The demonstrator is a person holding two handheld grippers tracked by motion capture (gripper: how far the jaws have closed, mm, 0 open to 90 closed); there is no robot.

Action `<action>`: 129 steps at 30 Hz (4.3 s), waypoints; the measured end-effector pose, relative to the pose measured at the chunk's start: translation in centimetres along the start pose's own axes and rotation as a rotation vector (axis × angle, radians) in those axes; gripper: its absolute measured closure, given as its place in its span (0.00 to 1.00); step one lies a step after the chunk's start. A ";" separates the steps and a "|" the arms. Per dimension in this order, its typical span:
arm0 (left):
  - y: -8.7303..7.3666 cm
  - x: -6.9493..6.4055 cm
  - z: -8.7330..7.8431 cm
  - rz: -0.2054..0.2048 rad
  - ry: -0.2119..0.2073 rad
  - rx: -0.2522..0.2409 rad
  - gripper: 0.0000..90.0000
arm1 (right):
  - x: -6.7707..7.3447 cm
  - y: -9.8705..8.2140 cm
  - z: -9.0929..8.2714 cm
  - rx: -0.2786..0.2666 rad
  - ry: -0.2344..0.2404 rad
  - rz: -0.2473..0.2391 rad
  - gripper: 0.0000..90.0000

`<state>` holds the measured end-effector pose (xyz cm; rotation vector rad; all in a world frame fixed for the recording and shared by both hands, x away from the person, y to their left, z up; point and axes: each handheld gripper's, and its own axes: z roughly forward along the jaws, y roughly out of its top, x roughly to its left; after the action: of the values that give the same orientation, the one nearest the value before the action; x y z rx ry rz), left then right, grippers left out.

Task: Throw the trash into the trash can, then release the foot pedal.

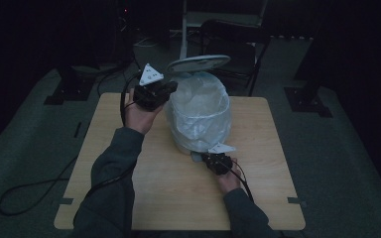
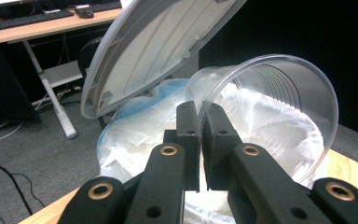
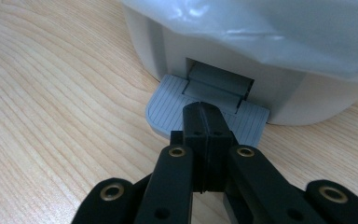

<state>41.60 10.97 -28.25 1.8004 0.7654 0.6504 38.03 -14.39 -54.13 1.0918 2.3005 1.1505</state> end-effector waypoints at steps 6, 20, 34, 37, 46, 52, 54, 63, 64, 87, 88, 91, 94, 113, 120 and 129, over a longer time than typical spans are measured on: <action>0.0 -0.1 0.3 -0.003 -0.003 0.001 0.97 | 0.0 0.0 0.0 -0.003 0.000 0.000 1.00; 0.3 -0.4 0.6 -0.006 -0.018 -0.002 0.97 | 0.0 0.0 0.0 -0.004 0.001 -0.001 1.00; -0.1 0.0 0.7 -0.033 -0.056 -0.015 0.77 | -0.1 -0.1 0.0 -0.004 0.003 0.000 1.00; 0.0 0.0 0.3 -0.027 -0.053 -0.021 0.76 | -0.1 -0.1 0.0 -0.004 0.003 0.001 1.00; -0.8 1.2 -1.2 -0.050 -0.021 -0.039 0.73 | -0.1 -0.1 0.0 -0.006 0.008 0.005 1.00; -2.0 2.1 -2.0 -0.078 -0.004 -0.044 0.72 | -0.1 -0.1 0.0 -0.006 0.008 0.003 1.00; -2.4 2.3 -2.3 -0.082 0.001 -0.040 0.71 | -0.1 -0.1 0.0 -0.006 0.006 0.002 1.00; -4.8 3.4 -3.1 -0.126 0.027 -0.027 0.69 | -0.1 -0.1 0.0 -0.007 0.007 0.003 1.00; -5.0 3.5 -3.2 -0.131 0.029 -0.027 0.69 | -0.1 -0.1 0.0 -0.008 0.008 0.006 1.00; -10.4 4.0 -3.1 -0.182 0.036 0.064 0.67 | 0.1 -0.2 -0.1 -0.015 -0.003 0.012 1.00; -10.5 4.0 -3.2 -0.185 0.036 0.066 0.67 | 0.1 -0.2 -0.1 -0.015 -0.004 0.012 1.00; -10.9 4.0 -3.2 -0.191 0.035 0.069 0.67 | 0.2 -0.1 -0.2 -0.014 0.001 0.015 1.00; -11.2 4.1 -3.2 -0.199 0.034 0.067 0.67 | 0.7 -0.5 -0.2 0.016 0.019 -0.007 1.00; -13.2 4.5 -3.6 -0.232 0.044 0.082 0.66 | -1.3 -1.1 -3.0 -0.002 -0.080 0.024 1.00; -14.5 4.6 -3.7 -0.262 0.049 0.090 0.65 | -4.6 -1.4 -4.5 0.012 -0.158 0.085 1.00; -16.8 4.3 -3.6 -0.291 0.040 0.124 0.65 | -7.9 -2.5 -5.7 0.034 -0.231 0.168 0.95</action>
<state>38.41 20.91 -42.56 1.7455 1.0907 0.4557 38.54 -24.30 -52.89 1.3759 2.0905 0.9872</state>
